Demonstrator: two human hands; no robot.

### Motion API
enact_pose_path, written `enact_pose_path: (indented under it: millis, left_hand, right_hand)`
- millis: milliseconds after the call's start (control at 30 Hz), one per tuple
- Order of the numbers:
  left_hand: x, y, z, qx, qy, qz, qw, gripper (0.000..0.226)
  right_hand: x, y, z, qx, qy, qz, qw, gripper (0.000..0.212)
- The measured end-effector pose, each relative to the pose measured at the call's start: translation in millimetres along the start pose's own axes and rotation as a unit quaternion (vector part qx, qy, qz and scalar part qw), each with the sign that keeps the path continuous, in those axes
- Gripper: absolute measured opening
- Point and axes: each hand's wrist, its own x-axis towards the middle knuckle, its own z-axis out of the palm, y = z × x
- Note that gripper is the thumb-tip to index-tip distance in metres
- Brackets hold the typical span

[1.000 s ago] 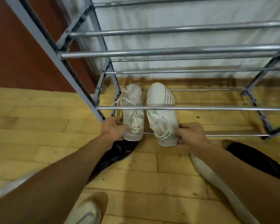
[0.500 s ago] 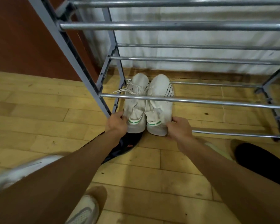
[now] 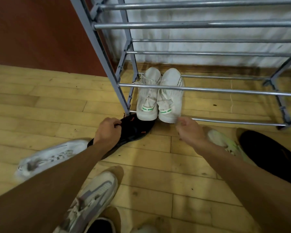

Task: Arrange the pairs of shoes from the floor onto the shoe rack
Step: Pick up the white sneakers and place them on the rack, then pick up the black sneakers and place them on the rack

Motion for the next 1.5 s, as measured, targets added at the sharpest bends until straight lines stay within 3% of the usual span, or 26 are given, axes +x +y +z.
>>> enact_pose_path:
  millis: [67,167,267,367,533,700,800,933,1100,1233,1400,1500]
  left_hand:
    - [3.7,-13.1,-4.7,0.064,-0.037,-0.038,0.997,0.043]
    - [14.3,-34.0,-10.9,0.093,-0.165,-0.116,0.975,0.056]
    - [10.0,-46.9,-9.6,0.118,-0.195,-0.12,0.966,0.045]
    - [-13.7,-43.1,1.1,0.143,-0.232,-0.125,0.954,0.04]
    - [-42.5,-28.1,4.1,0.067,-0.192,-0.167,0.965,0.029]
    - [-64.8,0.3,-17.0,-0.02,-0.21,-0.171,0.962,0.038]
    - [-92.8,35.9,-22.8,-0.106,-0.233,-0.188,0.948,0.031]
    - [-136.1,70.8,-20.3,-0.188,-0.243,-0.219,0.926,0.031]
    - [-200.3,100.8,-6.4,-0.201,-0.326,-0.243,0.891,0.014]
    - [-229.6,136.6,-6.4,-0.23,-0.377,-0.222,0.869,0.013]
    - [-252.7,215.7,-27.5,-0.256,-0.378,-0.104,0.884,0.015]
    - [-275.5,264.9,-51.2,-0.269,-0.393,-0.032,0.879,0.032]
  right_hand:
    - [-8.1,8.1,6.9,-0.005,-0.016,-0.012,1.0,0.038]
    - [-14.2,22.6,12.9,0.048,-0.036,0.005,0.998,0.036]
    - [-20.1,32.6,7.8,0.096,-0.06,0.054,0.992,0.035]
    - [-31.7,43.6,4.4,0.063,-0.09,0.09,0.99,0.026]
    - [-67.0,68.1,1.1,-0.036,-0.166,0.097,0.981,0.021]
    - [-107.4,73.5,-11.3,-0.19,-0.253,0.072,0.946,0.027]
    - [-127.6,64.8,-28.1,-0.233,-0.235,0.061,0.942,0.031]
    - [-160.4,59.3,-58.6,-0.21,-0.214,0.031,0.954,0.037]
    - [-199.8,56.5,-85.4,-0.282,-0.201,0.012,0.938,0.044]
    - [-226.2,49.8,-120.9,-0.332,-0.168,-0.005,0.928,0.052]
    - [-260.8,27.2,-194.8,-0.205,-0.074,0.024,0.976,0.056]
    - [-290.0,18.6,-238.0,-0.064,-0.044,0.043,0.996,0.059]
